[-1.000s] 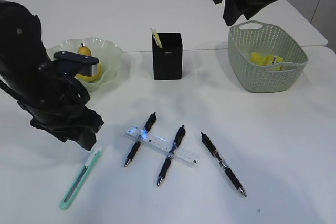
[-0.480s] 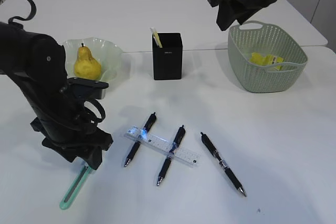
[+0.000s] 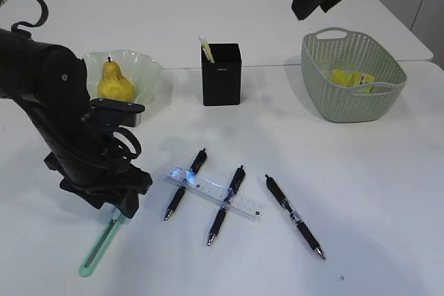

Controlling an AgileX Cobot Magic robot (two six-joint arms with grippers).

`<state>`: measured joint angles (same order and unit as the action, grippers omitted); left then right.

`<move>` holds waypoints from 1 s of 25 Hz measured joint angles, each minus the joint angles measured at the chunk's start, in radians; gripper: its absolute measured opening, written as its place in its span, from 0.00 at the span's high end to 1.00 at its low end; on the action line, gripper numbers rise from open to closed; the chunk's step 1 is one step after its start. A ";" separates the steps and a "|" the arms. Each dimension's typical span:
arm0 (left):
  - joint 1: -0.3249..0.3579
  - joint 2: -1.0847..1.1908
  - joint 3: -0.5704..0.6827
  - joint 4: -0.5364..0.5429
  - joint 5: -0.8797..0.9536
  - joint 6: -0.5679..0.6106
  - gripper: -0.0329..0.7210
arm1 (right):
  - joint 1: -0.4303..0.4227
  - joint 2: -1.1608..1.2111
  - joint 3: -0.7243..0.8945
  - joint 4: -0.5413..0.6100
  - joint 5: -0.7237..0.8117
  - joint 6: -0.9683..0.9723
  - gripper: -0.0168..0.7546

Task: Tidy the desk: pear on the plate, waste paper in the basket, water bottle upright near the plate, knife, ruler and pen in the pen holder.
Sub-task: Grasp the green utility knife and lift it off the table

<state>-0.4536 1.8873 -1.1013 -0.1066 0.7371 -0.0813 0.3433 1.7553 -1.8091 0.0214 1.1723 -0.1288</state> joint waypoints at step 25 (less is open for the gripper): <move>0.000 0.061 0.000 0.000 -0.013 0.000 0.41 | -0.082 -0.507 0.580 -0.106 -0.168 0.010 0.54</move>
<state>-0.4536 1.9483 -1.1013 -0.1066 0.7241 -0.0813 0.2613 1.2487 -1.2295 -0.0842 1.0040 -0.1192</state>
